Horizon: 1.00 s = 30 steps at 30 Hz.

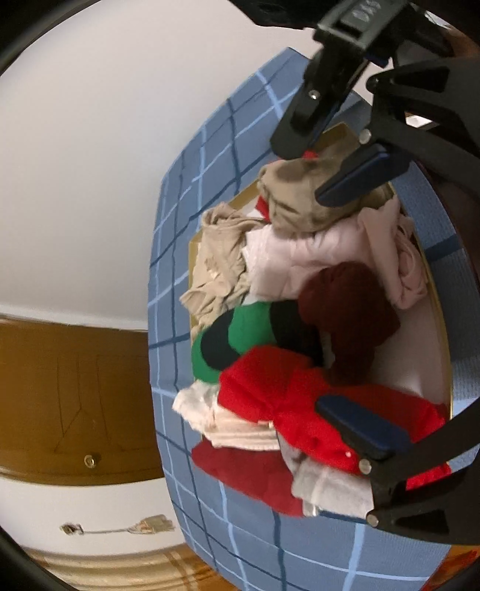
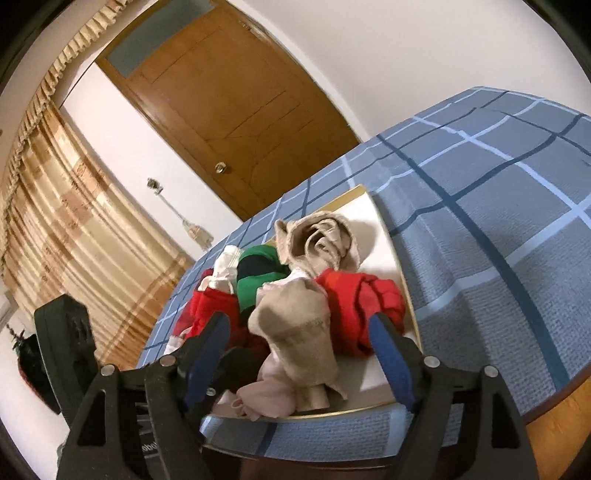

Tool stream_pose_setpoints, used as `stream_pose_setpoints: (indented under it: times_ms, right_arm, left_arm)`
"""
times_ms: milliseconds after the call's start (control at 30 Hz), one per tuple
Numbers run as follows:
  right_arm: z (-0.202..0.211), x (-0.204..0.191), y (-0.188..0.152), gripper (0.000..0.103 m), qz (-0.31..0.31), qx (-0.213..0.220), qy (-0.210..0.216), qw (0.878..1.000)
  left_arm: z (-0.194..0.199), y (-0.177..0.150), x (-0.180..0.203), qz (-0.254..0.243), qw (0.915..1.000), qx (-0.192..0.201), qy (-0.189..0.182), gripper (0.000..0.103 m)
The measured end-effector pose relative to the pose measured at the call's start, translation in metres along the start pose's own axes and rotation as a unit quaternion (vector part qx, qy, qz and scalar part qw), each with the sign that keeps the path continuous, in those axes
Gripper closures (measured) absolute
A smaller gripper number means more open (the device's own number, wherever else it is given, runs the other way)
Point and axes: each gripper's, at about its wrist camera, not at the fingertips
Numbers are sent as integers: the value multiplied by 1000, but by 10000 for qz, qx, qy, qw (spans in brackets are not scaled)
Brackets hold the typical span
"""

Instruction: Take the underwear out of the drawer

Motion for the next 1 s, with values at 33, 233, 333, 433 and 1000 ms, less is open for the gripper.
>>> stream_pose_setpoints:
  times_ms: [33, 233, 333, 433, 1000]
  right_arm:
    - [1, -1, -1, 24, 29, 54, -55, 10000]
    - [9, -12, -8, 23, 502, 454, -334, 9971]
    - [11, -19, -12, 23, 764, 659, -490, 9937]
    - [10, -22, -16, 23, 848, 726, -541, 9923]
    - [11, -33, -37, 23, 1064, 722, -548, 9902]
  left_arm:
    - [2, 0, -1, 32, 10000, 22, -4, 0]
    - [17, -6, -4, 50, 9976, 429, 534, 0]
    - [20, -8, -7, 51, 9958, 530, 745, 0]
    - [22, -11, -12, 32, 9938, 648, 900, 0]
    - [33, -33, -23, 118, 9944, 652, 819, 0]
Point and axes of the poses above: each gripper's, at about its wrist camera, not at the fingertips, and z roughly against the way its jaws point, x to its right, y to its top, and after that the axes turned 4 degrees about -x, right-handed
